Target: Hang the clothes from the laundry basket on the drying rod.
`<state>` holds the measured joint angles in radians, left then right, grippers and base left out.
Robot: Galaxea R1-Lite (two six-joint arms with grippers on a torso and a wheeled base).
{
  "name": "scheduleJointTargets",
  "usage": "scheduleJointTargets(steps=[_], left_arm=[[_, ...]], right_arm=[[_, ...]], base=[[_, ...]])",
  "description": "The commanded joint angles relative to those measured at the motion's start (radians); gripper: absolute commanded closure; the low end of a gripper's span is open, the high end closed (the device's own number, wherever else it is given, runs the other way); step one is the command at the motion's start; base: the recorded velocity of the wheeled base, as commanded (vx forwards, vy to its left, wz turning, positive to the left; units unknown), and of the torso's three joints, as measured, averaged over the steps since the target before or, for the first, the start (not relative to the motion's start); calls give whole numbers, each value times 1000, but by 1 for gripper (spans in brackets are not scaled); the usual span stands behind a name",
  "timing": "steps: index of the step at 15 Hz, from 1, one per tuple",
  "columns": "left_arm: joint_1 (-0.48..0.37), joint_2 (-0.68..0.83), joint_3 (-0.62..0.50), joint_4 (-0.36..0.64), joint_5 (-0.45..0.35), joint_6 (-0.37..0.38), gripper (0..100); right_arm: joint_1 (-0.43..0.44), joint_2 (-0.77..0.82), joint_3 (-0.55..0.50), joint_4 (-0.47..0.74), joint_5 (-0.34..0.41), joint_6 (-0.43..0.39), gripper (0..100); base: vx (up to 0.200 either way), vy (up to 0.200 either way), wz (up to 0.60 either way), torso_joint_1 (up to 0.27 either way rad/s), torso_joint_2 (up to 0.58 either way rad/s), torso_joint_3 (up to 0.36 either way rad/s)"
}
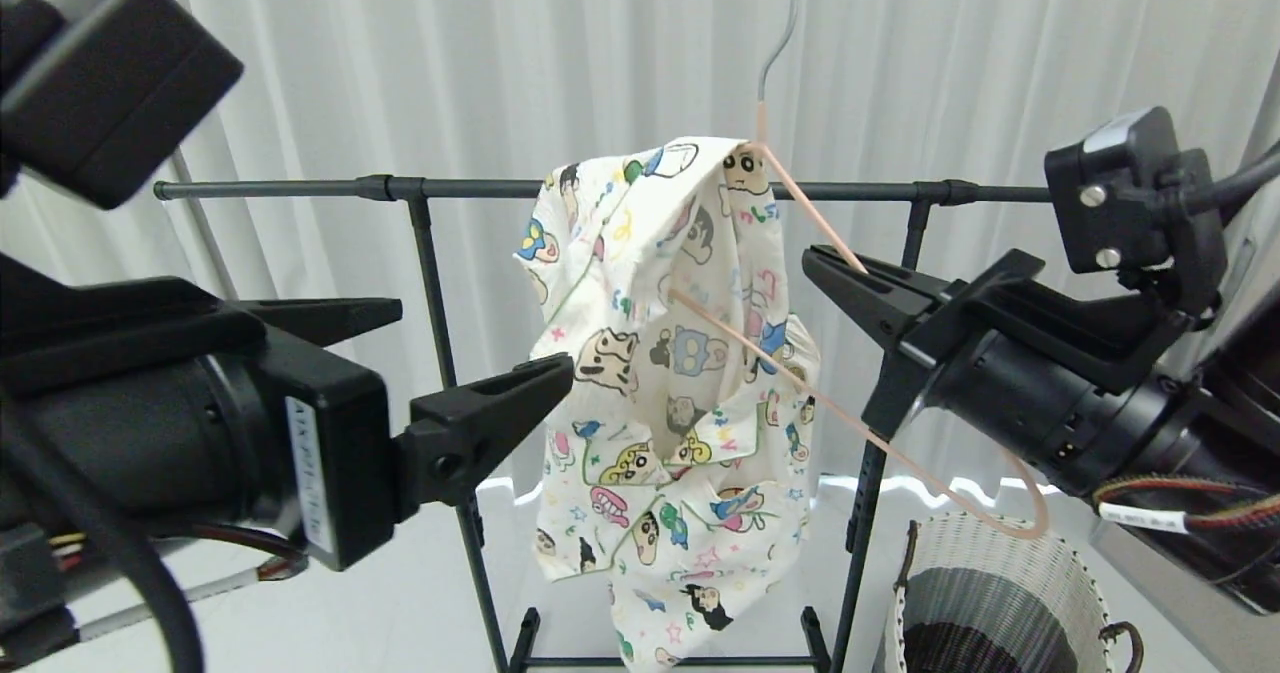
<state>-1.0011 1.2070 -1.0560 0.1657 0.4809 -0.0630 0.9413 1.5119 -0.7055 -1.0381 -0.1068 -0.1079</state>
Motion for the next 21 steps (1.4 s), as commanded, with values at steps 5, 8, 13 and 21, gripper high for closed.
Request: scheduleJointTargets(steps=[5, 8, 13, 21], left_arm=[[246, -141, 136, 0, -446, 373, 0], [256, -93, 157, 0, -591, 462, 0], [265, -1, 143, 0, -731, 540, 0], [197, 128, 145, -2, -814, 617, 0]], right_arm=[[13, -231, 304, -2, 102, -39, 100], [77, -285, 391, -2, 127, -64, 100], [223, -341, 518, -2, 125, -70, 100], [266, -338, 529, -2, 125, -70, 100]], base=[[0, 0, 0, 0, 0, 0], [0, 0, 0, 0, 0, 0], [0, 0, 0, 0, 0, 0], [0, 0, 0, 0, 0, 0]])
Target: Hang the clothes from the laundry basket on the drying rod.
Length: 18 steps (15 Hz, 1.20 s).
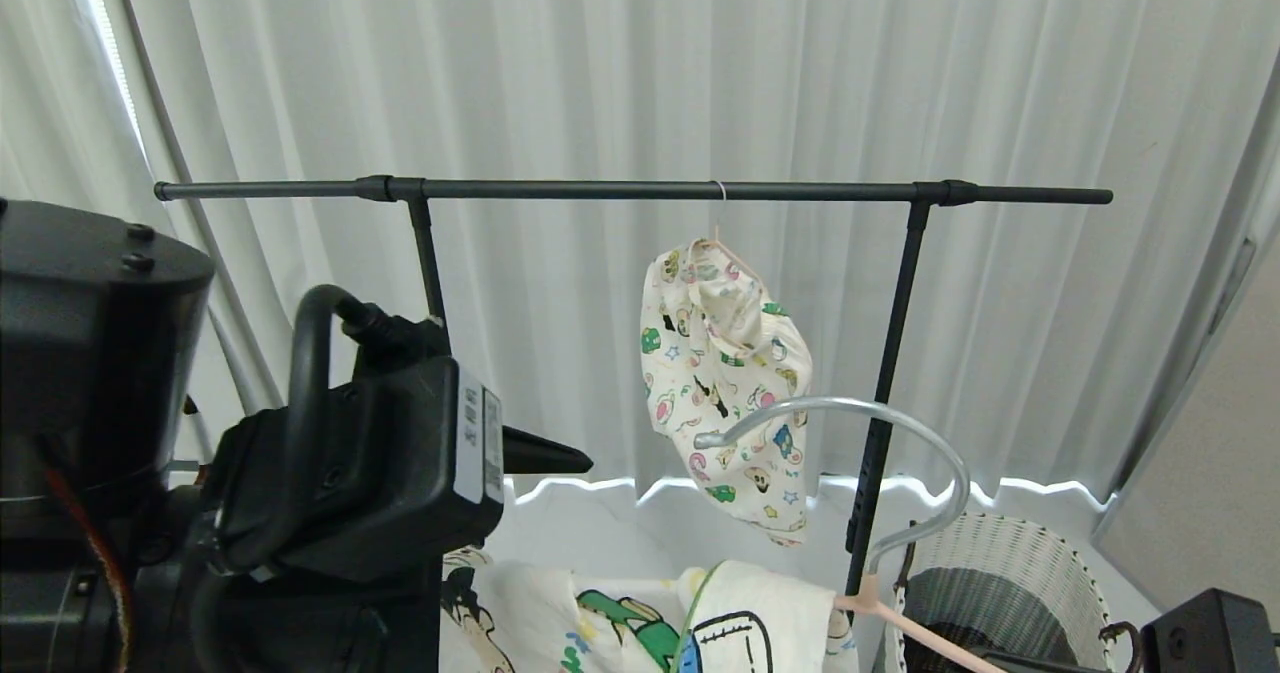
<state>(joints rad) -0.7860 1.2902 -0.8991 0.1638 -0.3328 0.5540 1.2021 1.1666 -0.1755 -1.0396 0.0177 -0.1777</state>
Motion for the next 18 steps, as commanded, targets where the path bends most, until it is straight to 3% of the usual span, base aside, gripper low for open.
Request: scheduleJointTargets(steps=[1, 10, 11, 18], left_arm=[[-33, 49, -11, 0, 0, -2, 0], [-73, 63, -15, -1, 0, -37, 0], [-73, 64, -14, -1, 0, -37, 100], [-75, 66, -6, -1, 0, -39, 100]], right_arm=[[5, 13, -2, 0, 1, 0, 100], [28, 35, -15, 0, 1, -2, 100], [28, 35, -16, 0, 1, -8, 100], [28, 35, -32, 0, -5, -9, 100]], base=[[0, 0, 0, 0, 0, 0], [0, 0, 0, 0, 0, 0], [0, 0, 0, 0, 0, 0], [0, 0, 0, 0, 0, 0]])
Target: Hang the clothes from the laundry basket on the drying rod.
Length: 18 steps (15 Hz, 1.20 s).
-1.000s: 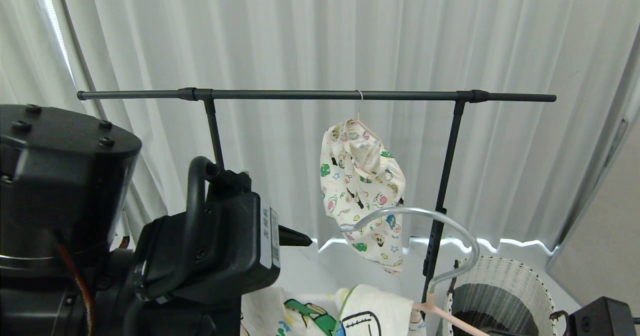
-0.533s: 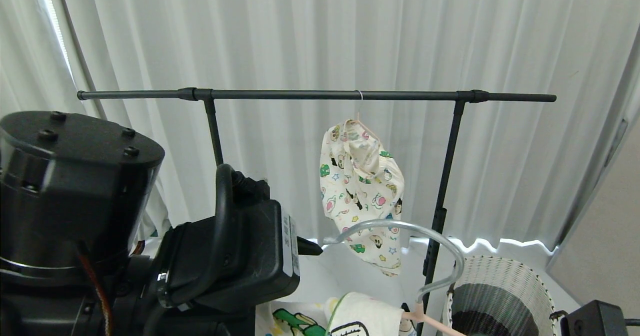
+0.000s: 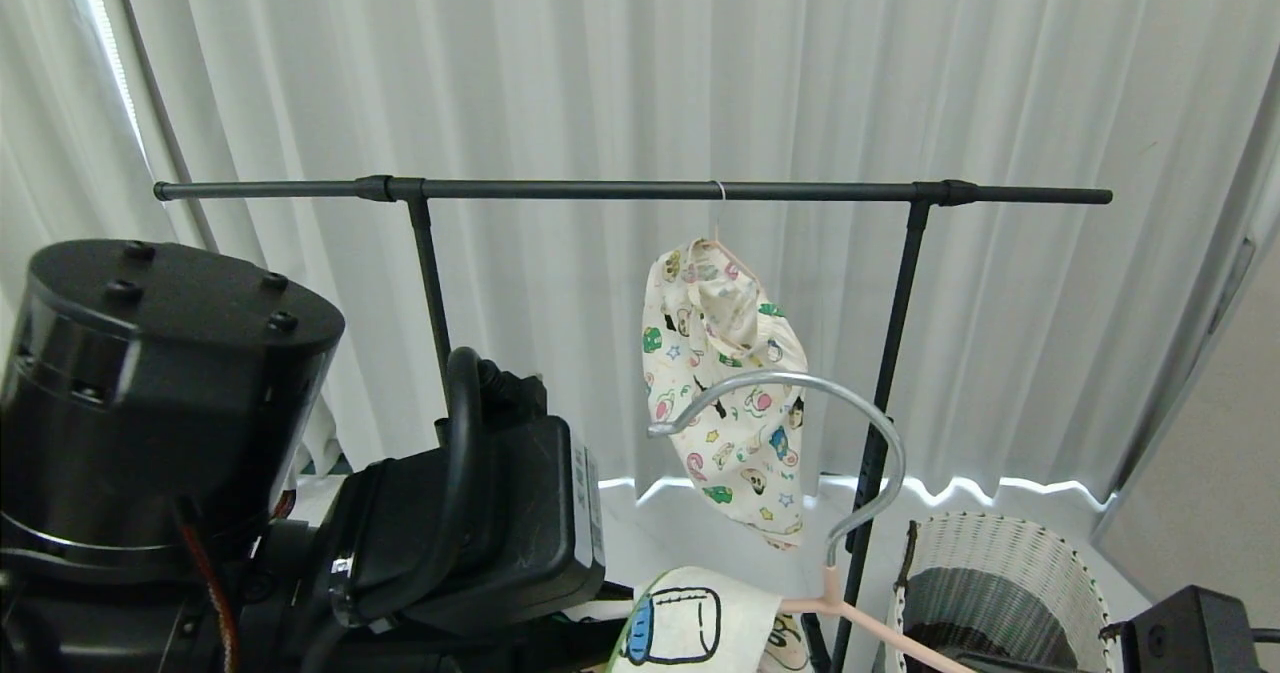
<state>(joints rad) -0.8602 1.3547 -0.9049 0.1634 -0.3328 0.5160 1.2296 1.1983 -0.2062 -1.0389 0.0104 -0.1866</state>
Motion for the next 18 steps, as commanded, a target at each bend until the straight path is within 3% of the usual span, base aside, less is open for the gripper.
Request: scheduleJointTargets(steps=[1, 2, 3, 5, 10, 13, 15, 18], left_arm=[[1, 1, 1, -1, 1, -1, 100], [3, 1, 3, -1, 1, -1, 100], [3, 1, 4, -1, 4, 1, 100], [4, -3, 18, -1, 20, 3, 100], [21, -48, 98, -1, 238, 12, 100], [110, -46, 119, -4, 307, 1, 100], [159, -43, 119, -58, 310, -2, 100], [184, -31, 113, -162, 357, -108, 100]], right_arm=[[1, 3, 1, -1, -6, -1, 100], [1, 4, 4, -1, -18, -1, 100], [1, 3, 4, -1, -24, 1, 0], [-12, -2, 11, 0, -47, 3, 0], [-229, -6, 77, 5, -66, 9, 0], [-255, -2, 99, 23, -67, 10, 0], [-255, 3, 117, 57, -67, 16, 0], [-254, 30, 99, 85, -70, 108, 0]], base=[[0, 0, 0, 0, 0, 0], [0, 0, 0, 0, 0, 0], [0, 0, 0, 0, 0, 0], [0, 0, 0, 0, 0, 0], [0, 0, 0, 0, 0, 0], [0, 0, 0, 0, 0, 0], [0, 0, 0, 0, 0, 0], [0, 0, 0, 0, 0, 0]])
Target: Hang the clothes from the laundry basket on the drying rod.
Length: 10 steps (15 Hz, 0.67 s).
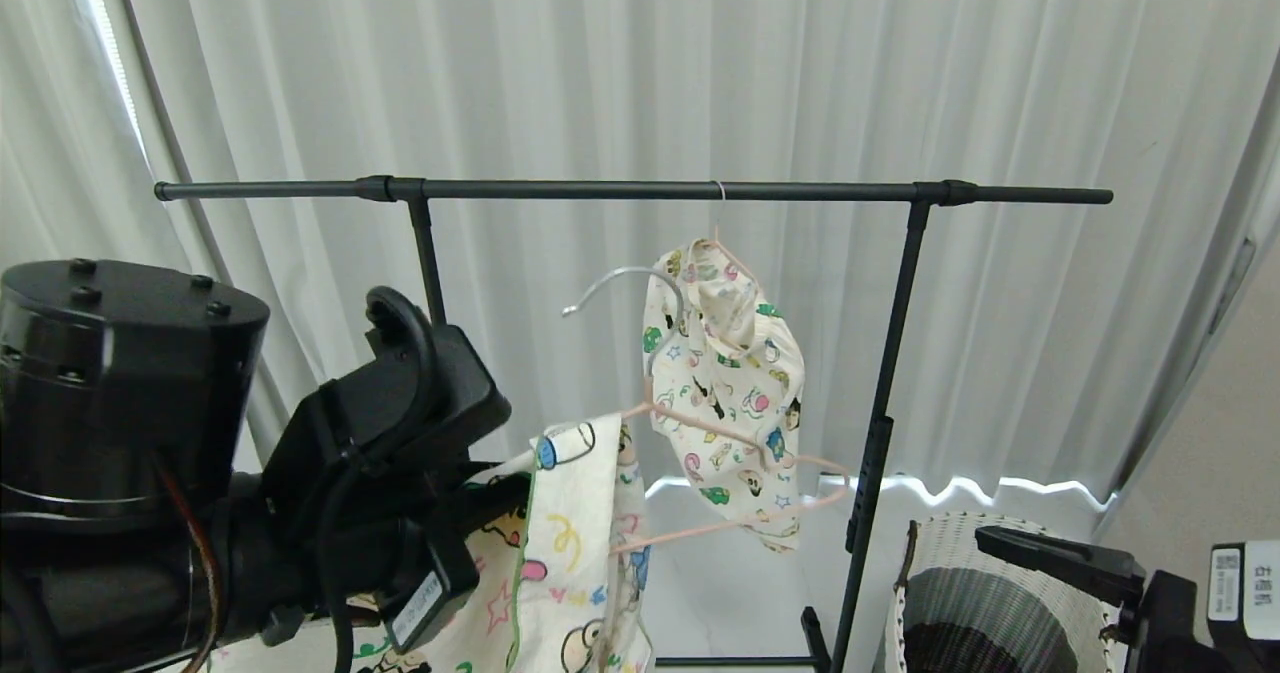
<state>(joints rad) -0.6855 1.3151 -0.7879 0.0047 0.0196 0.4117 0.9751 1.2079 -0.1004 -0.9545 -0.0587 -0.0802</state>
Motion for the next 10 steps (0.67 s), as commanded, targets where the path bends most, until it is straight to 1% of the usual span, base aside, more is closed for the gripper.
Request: scheduleJointTargets(steps=[1, 3, 6, 7, 10], left_arm=[[6, 10, -7, -49, 25, -39, 100], [1, 10, -7, -92, 28, -48, 100], [1, 10, -10, -135, 28, -50, 100], [1, 10, -10, -147, 28, -50, 100], [0, 7, -10, -172, 25, -50, 100]], right_arm=[[4, 48, -22, 0, -1, 37, 0], [7, 128, -88, 0, -6, 114, 0], [42, 277, -239, 0, -23, 223, 0], [66, 337, -292, 0, -46, 264, 0], [168, 493, -415, -1, -161, 395, 0]], base=[[0, 0, 0, 0, 0, 0], [0, 0, 0, 0, 0, 0], [0, 0, 0, 0, 0, 0], [0, 0, 0, 0, 0, 0], [0, 0, 0, 0, 0, 0]])
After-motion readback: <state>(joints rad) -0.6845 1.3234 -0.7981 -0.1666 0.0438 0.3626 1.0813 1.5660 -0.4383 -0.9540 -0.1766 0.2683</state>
